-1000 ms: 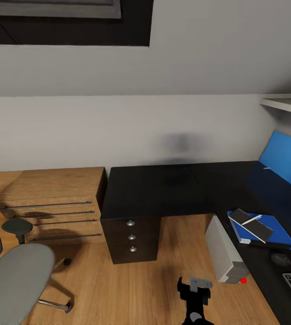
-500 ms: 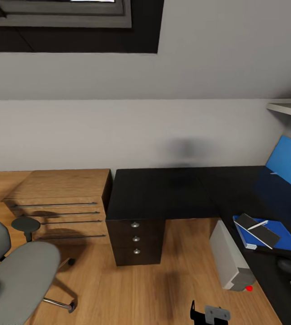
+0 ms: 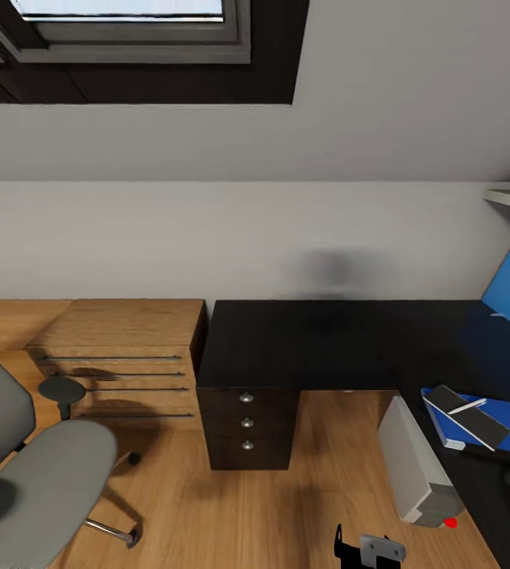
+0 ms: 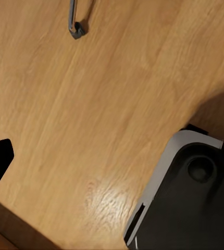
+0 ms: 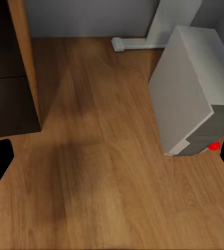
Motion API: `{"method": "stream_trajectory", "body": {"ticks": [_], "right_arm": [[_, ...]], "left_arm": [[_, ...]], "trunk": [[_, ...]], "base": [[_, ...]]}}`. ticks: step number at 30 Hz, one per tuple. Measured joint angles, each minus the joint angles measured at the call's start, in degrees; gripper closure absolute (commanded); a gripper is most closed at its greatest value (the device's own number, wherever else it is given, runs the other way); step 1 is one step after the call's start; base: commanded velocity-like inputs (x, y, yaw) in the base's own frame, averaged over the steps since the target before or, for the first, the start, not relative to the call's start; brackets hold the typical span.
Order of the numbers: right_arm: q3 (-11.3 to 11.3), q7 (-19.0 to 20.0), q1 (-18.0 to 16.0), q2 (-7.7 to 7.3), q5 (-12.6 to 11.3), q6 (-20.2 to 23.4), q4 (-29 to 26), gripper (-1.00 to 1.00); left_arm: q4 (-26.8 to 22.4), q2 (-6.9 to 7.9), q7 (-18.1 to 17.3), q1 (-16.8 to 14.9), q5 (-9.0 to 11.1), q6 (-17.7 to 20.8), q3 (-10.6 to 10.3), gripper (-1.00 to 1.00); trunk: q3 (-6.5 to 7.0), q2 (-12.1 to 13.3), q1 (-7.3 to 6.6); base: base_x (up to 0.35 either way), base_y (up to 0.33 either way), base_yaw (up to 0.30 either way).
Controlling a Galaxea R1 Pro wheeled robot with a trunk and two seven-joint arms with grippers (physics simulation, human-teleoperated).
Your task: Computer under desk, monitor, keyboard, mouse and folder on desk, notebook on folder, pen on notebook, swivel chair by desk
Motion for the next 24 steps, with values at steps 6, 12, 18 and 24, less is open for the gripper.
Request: {"method": "stream_trajectory", "body": {"ticks": [6, 12, 18, 24], "right_arm": [[0.0, 0.0, 0.0, -0.05, 0.0, 0.0, 0.0, -1.0], [0.0, 0.0, 0.0, -0.08, -0.1, 0.0, 0.0, -1.0], [0.0, 0.0, 0.0, -0.51, 0.0, 0.0, 0.0, -1.0], [0.0, 0.0, 0.0, -0.42, -0.5, 0.0, 0.0, -1.0]], "left_arm": [[0.0, -0.35, 0.0, 0.0, 0.0, 0.0, 0.0, -1.0], [0.0, -0.39, 0.0, 0.0, 0.0, 0.0, 0.1, -1.0], [0.1, -0.39, 0.0, 0.0, 0.0, 0.0, 0.1, -1.0], [0.1, -0.39, 0.0, 0.0, 0.0, 0.0, 0.1, -1.0]], "trunk": [[0.53, 0.0, 0.0], [1.06, 0.0, 0.0], [1.59, 0.0, 0.0], [2.12, 0.0, 0.0]], "base": [[0.0, 0.0, 0.118], [0.0, 0.0, 0.122], [0.0, 0.0, 0.119], [0.0, 0.0, 0.065]]}}
